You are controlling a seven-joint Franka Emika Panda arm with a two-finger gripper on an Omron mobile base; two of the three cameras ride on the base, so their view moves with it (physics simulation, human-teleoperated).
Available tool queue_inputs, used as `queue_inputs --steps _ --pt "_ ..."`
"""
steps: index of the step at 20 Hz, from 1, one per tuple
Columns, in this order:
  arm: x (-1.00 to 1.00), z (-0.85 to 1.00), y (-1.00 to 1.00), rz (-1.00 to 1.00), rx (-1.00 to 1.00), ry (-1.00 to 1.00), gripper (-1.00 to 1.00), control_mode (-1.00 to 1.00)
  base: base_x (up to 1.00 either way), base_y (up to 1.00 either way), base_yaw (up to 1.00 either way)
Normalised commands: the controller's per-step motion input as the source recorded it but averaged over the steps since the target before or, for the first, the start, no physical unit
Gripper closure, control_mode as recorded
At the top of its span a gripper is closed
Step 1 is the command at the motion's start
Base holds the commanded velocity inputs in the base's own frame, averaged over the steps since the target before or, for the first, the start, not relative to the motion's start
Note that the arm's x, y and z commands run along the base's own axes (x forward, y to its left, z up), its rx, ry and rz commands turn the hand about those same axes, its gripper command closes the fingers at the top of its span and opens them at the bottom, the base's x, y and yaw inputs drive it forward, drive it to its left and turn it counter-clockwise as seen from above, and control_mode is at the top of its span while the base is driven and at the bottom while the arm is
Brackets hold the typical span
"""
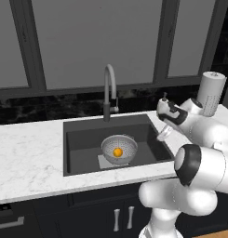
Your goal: Put the colander in the sink, put the mango, orange in the colander, and turn on the sink faucet and pour water over the colander.
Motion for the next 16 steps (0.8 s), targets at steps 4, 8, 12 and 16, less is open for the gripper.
queue_inputs --steps 4,8,12,16 --pt "0.0 0.6 -0.78 -0.2 -0.11 0.36 -1.0 -1.0 0.0 0.0 0.0" --pt "0.09 0.23 -0.93 -0.27 -0.12 0.47 -1.0 -1.0 0.0 0.0 0.0" --pt "0.11 0.0 -0.82 -0.26 -0.09 0.37 -1.0 -1.0 0.0 0.0 0.0" --pt "-0.05 -0.3 -0.27 -0.06 -0.01 0.04 -1.0 -1.0 0.0 0.0 0.0"
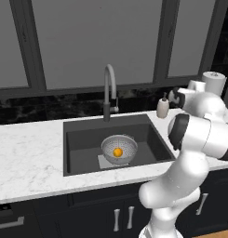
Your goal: Put the colander in the sink, put the mango, orange in the colander, and turn on the sink faucet and pour water over the colander.
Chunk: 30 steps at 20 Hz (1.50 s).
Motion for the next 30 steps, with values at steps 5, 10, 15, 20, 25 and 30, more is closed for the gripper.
queue_inputs --steps 5,10,15,20,25,30 --pt "-0.05 -0.52 -0.19 0.0 -0.05 -0.06 -1.0 -1.0 0.0 0.0 0.0" --pt "0.0 -0.17 -0.12 -0.01 -0.15 -0.03 -1.0 -1.0 0.0 0.0 0.0" --pt "-0.16 0.0 -0.56 -0.09 -0.1 0.0 -1.0 -1.0 0.0 0.0 0.0" --pt "-0.14 0.0 -0.82 -0.14 0.0 0.0 -1.0 -1.0 0.0 0.0 0.0" --pt "0.1 0.0 -0.36 -0.04 0.0 0.0 -1.0 -1.0 0.0 0.0 0.0" --pt "0.27 -0.05 0.0 0.0 0.0 0.0 -1.0 -1.0 0.0 0.0 0.0"
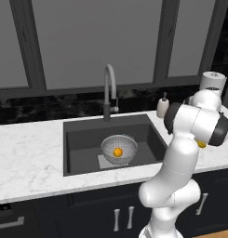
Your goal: Put the colander in the sink, put the mango, orange in the colander, and turn on the sink faucet and pour water over the colander.
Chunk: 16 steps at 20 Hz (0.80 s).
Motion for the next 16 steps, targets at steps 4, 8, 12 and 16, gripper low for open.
queue_inputs --steps 4,8,12,16 --pt "0.19 -0.17 0.0 0.0 0.0 0.0 -1.0 -1.0 0.0 0.0 0.0" --pt "0.02 -0.31 0.0 0.0 0.0 0.0 -1.0 -1.0 0.0 0.0 0.0" --pt "0.0 -0.38 0.0 0.0 0.03 0.0 -1.0 -1.0 0.0 0.0 0.0" --pt "0.0 -0.53 0.0 0.0 0.05 0.0 -1.0 -1.0 0.0 0.0 0.0"
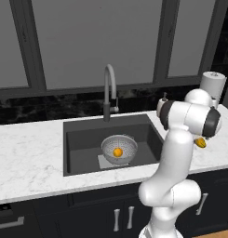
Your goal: Put the colander in the sink, put the mango, orange in the colander, and turn on the sink faucet and pour water over the colander.
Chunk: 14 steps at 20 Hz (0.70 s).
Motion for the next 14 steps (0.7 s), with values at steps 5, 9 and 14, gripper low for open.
queue_inputs --steps 5,9,14 --pt "0.0 -0.43 0.0 0.0 0.03 -0.01 -1.0 -1.0 0.0 0.0 0.0" --pt "0.0 -0.13 0.0 0.0 0.02 0.0 -1.0 -1.0 0.0 0.0 0.0" --pt "0.0 0.0 0.0 0.0 0.0 0.0 1.0 -1.0 0.0 0.0 0.0"
